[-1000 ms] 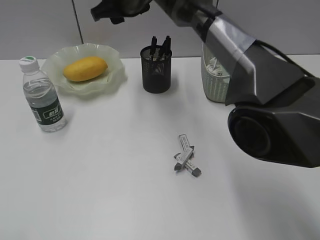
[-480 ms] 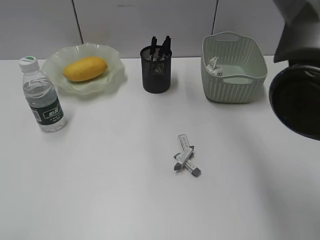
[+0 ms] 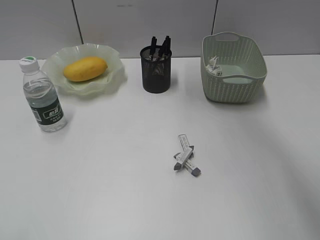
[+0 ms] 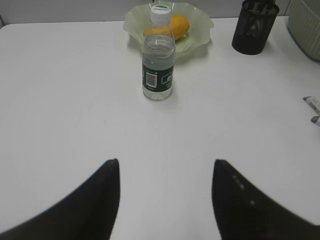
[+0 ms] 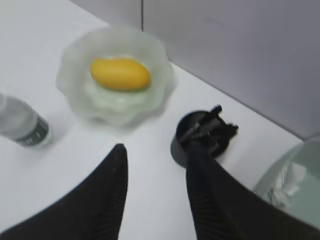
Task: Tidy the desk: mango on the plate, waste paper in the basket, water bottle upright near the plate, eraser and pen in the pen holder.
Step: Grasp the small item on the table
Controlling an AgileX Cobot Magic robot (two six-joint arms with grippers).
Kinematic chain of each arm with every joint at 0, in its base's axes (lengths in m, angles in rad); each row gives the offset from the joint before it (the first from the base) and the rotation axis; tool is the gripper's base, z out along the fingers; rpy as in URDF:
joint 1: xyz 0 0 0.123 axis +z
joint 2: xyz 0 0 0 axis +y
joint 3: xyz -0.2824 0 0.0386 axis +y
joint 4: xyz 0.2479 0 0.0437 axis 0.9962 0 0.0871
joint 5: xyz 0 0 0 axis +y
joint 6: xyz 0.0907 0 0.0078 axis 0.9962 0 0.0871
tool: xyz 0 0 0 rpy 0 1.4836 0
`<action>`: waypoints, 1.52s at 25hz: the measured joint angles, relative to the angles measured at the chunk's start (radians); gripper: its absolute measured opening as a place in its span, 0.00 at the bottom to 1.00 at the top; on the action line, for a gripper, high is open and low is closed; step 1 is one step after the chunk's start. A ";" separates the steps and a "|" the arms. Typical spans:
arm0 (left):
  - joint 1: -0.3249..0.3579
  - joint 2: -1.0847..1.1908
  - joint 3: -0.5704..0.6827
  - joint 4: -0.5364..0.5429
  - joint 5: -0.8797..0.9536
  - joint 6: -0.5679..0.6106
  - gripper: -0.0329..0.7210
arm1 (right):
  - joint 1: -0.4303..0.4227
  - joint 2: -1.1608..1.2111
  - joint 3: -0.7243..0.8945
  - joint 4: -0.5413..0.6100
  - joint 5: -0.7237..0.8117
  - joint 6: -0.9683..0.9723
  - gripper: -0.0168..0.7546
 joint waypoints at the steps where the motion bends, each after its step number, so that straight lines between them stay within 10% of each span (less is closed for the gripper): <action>1: 0.000 0.000 0.000 0.000 0.000 0.000 0.63 | -0.007 -0.037 0.081 -0.015 0.000 -0.003 0.44; 19: 0.000 0.000 0.000 0.002 0.000 0.000 0.63 | -0.581 -0.600 1.062 0.097 0.001 -0.011 0.62; 38: 0.000 0.000 0.000 0.006 0.000 0.000 0.63 | -0.619 -1.423 1.905 0.065 -0.107 -0.010 0.72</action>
